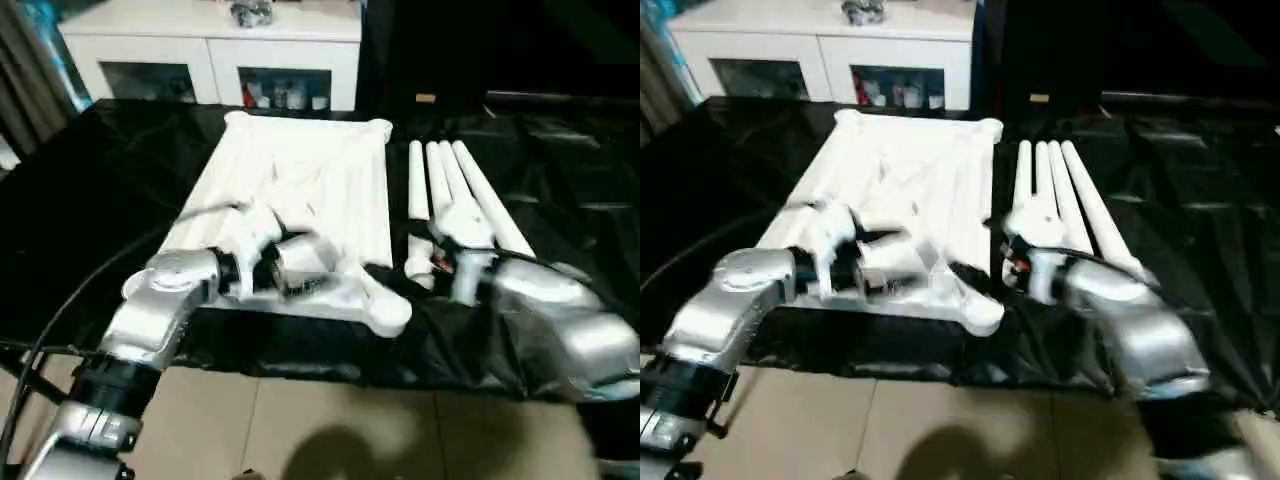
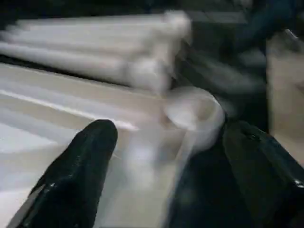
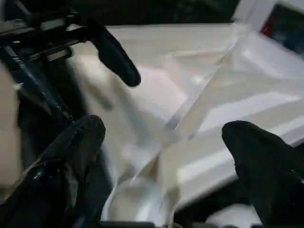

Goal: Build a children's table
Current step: Move to table, then move table base

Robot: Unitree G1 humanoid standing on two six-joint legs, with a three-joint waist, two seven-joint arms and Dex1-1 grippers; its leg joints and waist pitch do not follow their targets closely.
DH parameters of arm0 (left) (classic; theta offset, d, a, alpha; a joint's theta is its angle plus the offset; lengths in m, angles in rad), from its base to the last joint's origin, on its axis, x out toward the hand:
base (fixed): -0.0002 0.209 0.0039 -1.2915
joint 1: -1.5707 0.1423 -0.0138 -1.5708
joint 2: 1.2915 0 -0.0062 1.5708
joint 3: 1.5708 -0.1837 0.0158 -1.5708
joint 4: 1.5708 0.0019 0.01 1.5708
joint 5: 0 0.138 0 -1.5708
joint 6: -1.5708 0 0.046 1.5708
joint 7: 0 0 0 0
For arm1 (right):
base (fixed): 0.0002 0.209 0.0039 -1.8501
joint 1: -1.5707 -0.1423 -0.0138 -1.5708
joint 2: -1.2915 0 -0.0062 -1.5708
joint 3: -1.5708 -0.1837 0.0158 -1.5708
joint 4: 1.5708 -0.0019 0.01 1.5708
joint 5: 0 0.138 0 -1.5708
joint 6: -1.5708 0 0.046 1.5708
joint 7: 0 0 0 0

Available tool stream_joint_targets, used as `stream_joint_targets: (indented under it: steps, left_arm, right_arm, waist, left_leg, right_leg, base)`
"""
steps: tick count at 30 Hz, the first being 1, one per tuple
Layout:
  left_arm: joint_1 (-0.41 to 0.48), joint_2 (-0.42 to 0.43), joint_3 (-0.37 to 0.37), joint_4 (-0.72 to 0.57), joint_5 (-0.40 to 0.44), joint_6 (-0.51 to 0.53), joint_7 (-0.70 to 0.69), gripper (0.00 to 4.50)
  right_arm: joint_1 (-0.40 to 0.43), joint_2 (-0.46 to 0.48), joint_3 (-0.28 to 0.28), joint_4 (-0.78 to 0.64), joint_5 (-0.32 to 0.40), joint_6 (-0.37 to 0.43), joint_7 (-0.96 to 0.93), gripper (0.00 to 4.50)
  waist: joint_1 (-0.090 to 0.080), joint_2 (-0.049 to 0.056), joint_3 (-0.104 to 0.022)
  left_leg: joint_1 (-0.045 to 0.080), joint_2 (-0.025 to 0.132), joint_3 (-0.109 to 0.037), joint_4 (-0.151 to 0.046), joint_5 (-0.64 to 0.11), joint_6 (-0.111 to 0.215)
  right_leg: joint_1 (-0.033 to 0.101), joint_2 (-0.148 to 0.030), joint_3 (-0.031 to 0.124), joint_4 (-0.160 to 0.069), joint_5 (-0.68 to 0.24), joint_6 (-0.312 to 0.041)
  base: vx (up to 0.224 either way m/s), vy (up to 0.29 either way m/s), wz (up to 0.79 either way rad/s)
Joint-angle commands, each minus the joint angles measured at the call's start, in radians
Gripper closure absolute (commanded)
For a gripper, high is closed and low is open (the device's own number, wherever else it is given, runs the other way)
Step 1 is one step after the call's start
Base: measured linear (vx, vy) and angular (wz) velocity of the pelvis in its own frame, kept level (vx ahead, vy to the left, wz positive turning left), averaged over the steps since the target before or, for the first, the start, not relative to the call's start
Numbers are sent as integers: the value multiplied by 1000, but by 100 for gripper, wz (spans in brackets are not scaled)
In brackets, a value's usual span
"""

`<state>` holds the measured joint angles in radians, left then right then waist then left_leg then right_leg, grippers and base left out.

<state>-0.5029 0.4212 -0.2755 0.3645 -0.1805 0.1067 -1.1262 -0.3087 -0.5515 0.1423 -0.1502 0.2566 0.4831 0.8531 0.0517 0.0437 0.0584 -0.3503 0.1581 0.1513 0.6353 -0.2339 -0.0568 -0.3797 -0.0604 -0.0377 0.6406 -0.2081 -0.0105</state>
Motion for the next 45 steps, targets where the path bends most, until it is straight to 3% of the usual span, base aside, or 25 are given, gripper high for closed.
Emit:
stream_joint_targets:
  steps: [1,3,4,9,13,15,18,24,25,31,45]
  left_arm:
    - [-30,2,-14,51,21,-38,-60,85]
    - [-65,-5,-27,133,42,-75,-81,99]
    - [-91,-8,-37,186,56,-101,-86,109]
    - [-157,-13,-54,324,87,-163,-123,146]
    - [-193,-12,-67,410,112,-180,-169,176]
    - [-201,-13,-75,434,113,-176,-204,188]
    - [-212,-23,-71,468,109,-178,-234,216]
    - [-230,-40,-66,529,135,-210,-216,264]
    - [-233,-42,-66,539,139,-215,-213,288]
    - [-252,-56,-61,580,150,-235,-212,327]
    - [-266,-58,-47,636,180,-269,-181,437]
  right_arm:
    - [2,-19,13,-31,10,22,23,0]
    - [17,-40,22,-53,13,36,34,0]
    - [25,-50,28,-66,11,46,39,0]
    - [48,-65,43,-97,4,66,48,0]
    - [55,-65,64,-102,-8,74,36,0]
    - [57,-64,70,-106,-9,77,31,0]
    - [55,-60,81,-119,-11,92,32,0]
    - [45,-61,104,-120,-19,94,33,0]
    - [44,-63,107,-120,-20,94,33,0]
    - [40,-64,116,-122,-30,98,40,0]
    - [30,-55,134,-117,-39,95,39,0]
  waist:
    - [-2,-1,-56]
    - [-2,3,-62]
    - [0,11,-64]
    - [-2,10,-72]
    - [-5,22,-77]
    - [-4,23,-79]
    - [-3,22,-74]
    - [4,19,-68]
    - [3,16,-68]
    - [4,15,-70]
    - [4,11,-67]
  left_leg:
    - [-5,54,-19,-94,-174,14]
    - [-6,53,-17,-87,-147,18]
    - [-7,53,-17,-85,-122,23]
    - [-12,55,-18,-83,-56,45]
    - [-9,61,-17,-82,-39,60]
    - [-8,62,-16,-80,-37,65]
    - [-5,64,-14,-85,-77,60]
    - [-3,67,-11,-89,-109,37]
    - [-4,67,-10,-89,-111,33]
    - [-5,68,-10,-88,-89,39]
    - [-6,68,-9,-91,-96,42]
  right_leg:
    - [47,-79,53,-101,-283,-186]
    - [48,-81,52,-101,-270,-193]
    - [48,-79,52,-98,-238,-200]
    - [55,-76,45,-86,-90,-239]
    - [56,-81,44,-77,14,-280]
    - [56,-81,45,-73,59,-297]
    - [56,-83,45,-78,33,-308]
    - [55,-85,48,-87,-67,-287]
    - [56,-85,48,-88,-70,-285]
    - [55,-86,49,-84,-31,-287]
    - [54,-87,50,-88,-64,-280]
  base:
    - [0,0,0]
    - [0,0,0]
    - [0,0,0]
    - [0,0,0]
    - [0,0,0]
    - [0,0,0]
    - [0,0,0]
    - [0,0,0]
    - [0,0,0]
    - [0,0,0]
    - [0,0,0]
